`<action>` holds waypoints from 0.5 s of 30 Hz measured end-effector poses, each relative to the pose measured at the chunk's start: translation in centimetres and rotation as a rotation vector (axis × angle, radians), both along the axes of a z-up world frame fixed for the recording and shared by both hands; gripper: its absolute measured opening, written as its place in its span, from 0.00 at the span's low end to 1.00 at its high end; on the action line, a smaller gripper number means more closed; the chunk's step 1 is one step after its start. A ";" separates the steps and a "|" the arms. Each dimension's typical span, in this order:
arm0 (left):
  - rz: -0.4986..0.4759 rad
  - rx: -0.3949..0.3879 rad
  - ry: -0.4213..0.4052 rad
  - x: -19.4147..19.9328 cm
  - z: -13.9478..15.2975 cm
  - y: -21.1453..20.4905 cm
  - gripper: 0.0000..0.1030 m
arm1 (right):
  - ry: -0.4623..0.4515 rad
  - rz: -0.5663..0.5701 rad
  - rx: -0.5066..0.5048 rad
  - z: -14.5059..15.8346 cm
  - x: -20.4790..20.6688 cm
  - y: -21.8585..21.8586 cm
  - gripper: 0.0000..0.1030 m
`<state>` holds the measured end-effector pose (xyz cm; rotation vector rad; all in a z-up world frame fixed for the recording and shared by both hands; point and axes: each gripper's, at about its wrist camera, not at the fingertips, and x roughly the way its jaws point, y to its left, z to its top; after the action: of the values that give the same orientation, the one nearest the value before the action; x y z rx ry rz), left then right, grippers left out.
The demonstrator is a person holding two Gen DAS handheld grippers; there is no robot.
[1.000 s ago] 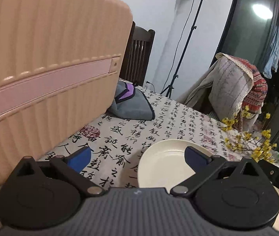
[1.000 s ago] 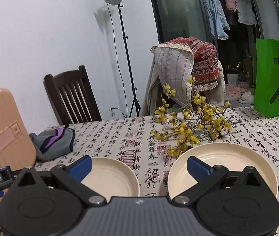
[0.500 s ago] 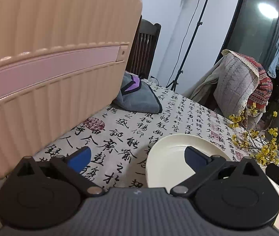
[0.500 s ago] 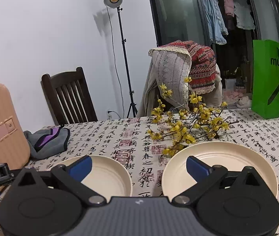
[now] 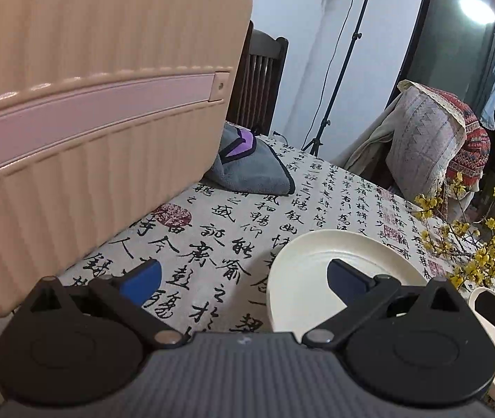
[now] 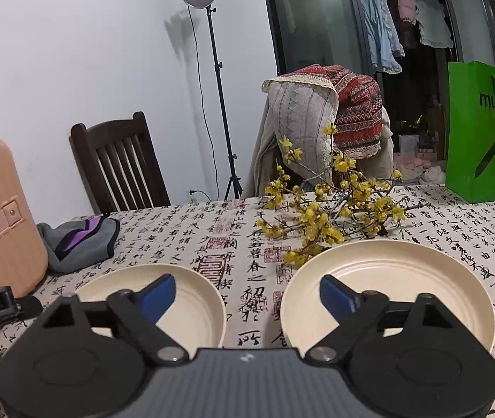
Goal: Organize plates and bowls
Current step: 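Lower both open grippers onto the rim of a cream plate, then close the right gripper then the left gripper on the plate rim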
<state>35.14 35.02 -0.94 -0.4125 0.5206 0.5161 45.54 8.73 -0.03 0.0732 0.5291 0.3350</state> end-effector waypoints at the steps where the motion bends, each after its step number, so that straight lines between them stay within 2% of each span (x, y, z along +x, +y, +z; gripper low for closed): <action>1: -0.001 0.002 0.000 0.1 0.0 -0.1 1.00 | 0.007 0.004 0.000 -0.1 0.1 0.0 0.77; 10: -0.016 0.015 0.014 0.4 -0.4 -0.3 1.00 | 0.052 0.026 0.018 -0.9 0.6 -0.3 0.52; 12: -0.022 0.024 0.013 0.5 -0.4 -0.5 0.99 | 0.067 0.034 0.019 -1.1 0.8 -0.3 0.39; 15: -0.031 0.043 0.016 0.6 -0.5 -0.9 0.97 | 0.076 0.044 0.015 -1.3 0.8 -0.1 0.35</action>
<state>35.73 34.12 -1.41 -0.3590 0.5297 0.5000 46.34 8.64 -1.33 0.0896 0.6040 0.3803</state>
